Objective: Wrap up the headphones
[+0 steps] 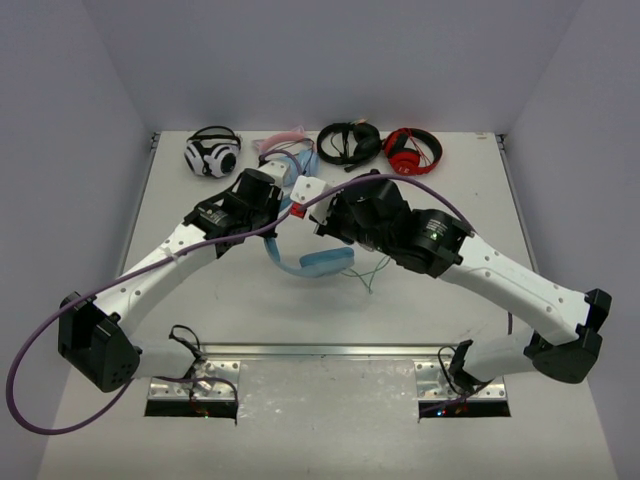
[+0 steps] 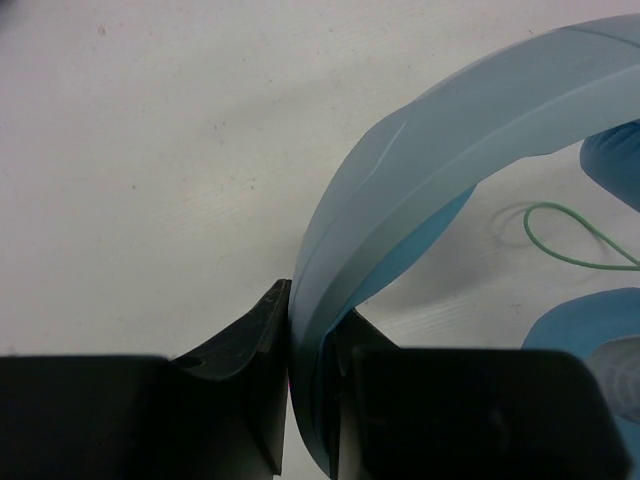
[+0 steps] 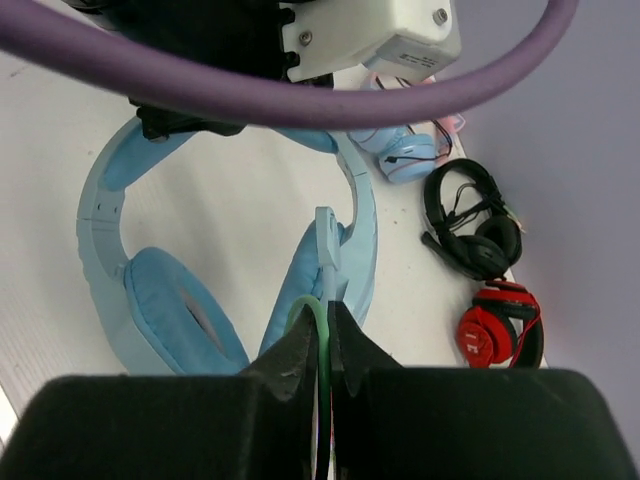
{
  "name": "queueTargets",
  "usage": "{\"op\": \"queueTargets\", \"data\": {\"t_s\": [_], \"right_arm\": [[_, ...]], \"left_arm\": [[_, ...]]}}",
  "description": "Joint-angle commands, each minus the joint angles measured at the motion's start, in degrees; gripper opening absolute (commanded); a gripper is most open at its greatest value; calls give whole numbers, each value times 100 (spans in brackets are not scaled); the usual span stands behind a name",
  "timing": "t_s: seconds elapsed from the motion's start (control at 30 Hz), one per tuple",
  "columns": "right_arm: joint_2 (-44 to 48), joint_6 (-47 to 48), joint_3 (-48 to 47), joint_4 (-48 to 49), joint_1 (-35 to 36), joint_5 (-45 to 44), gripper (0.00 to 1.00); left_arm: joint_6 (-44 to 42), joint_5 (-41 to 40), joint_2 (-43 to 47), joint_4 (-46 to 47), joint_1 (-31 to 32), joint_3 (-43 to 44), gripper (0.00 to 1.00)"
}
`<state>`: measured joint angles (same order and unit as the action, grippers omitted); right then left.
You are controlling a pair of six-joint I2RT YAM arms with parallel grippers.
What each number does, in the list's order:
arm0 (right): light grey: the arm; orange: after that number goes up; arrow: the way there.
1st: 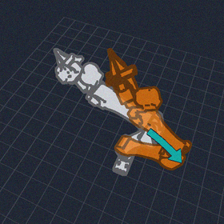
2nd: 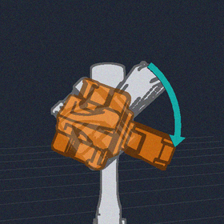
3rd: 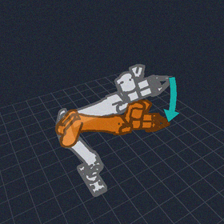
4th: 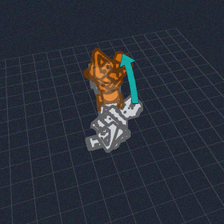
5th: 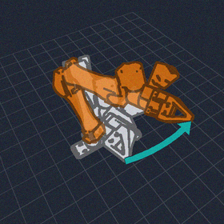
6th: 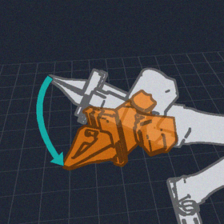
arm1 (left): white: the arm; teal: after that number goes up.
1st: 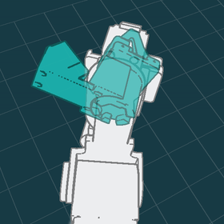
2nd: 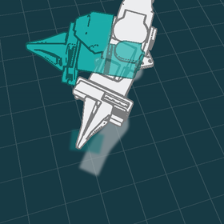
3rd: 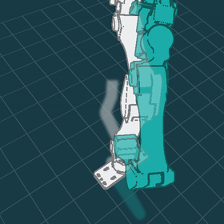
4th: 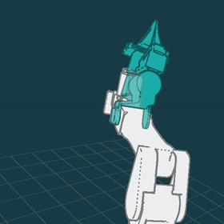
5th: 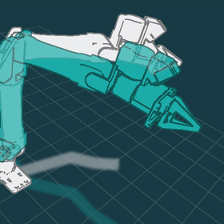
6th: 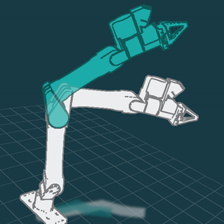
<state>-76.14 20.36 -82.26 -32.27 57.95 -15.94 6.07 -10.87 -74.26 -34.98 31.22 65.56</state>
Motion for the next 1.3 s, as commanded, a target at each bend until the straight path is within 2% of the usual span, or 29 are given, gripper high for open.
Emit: {"op": "queueTargets", "data": {"t_s": [0.0,0.03,0.07,0.13,0.27,0.4,0.43,0.53,0.6,0.63,0.67,0.7,0.73,0.8,0.83,0.87,0.9,0.93,0.97,1.13,1.23,1.27], "right_arm": [[-138,354,-693,2,41,415,5],[-269,372,-791,-33,41,452,9],[-331,424,-870,-68,41,478,22],[-480,486,-950,-16,32,443,27],[-647,583,-1011,-33,40,285,30],[-727,610,-941,-42,40,223,12],[-753,610,-959,-60,41,171,12],[-867,592,-1046,-113,49,136,29],[-911,618,-1125,-78,49,127,32],[-920,627,-1169,-78,49,118,38],[-938,618,-1231,-78,58,100,65],[-947,610,-1249,-69,58,100,99],[-955,644,-1257,-112,58,126,98],[-1051,697,-1293,-200,58,232,91],[-1096,724,-1310,-218,58,180,81],[-1157,750,-1345,-236,58,92,62],[-1201,759,-1345,-244,49,13,53],[-1254,802,-1345,-236,49,-22,19],[-1246,812,-1267,-44,49,-153,2],[-1202,838,-1231,142,41,-339,3],[-1061,882,-1109,265,41,-357,17],[-957,908,-1012,352,41,-339,18]], "left_arm": [[149,279,52,492,59,97,0],[149,331,52,501,59,106,1],[149,349,52,501,68,106,0],[149,367,69,501,68,106,0],[132,349,113,501,86,89,1],[140,314,131,510,86,89,0],[149,323,140,501,86,89,0],[149,349,113,501,86,80,0],[149,375,87,492,86,88,0],[149,375,96,492,86,80,0],[141,367,87,492,86,80,0],[141,358,104,492,94,80,0],[149,367,96,492,86,88,0],[149,393,96,492,86,89,0],[141,419,96,492,86,89,0],[141,419,105,492,86,89,0],[141,419,105,484,86,89,0],[149,419,105,492,86,80,0],[149,419,113,492,86,80,0],[149,384,131,501,86,71,0],[149,358,140,492,94,62,0],[158,384,148,501,86,62,0]]}}
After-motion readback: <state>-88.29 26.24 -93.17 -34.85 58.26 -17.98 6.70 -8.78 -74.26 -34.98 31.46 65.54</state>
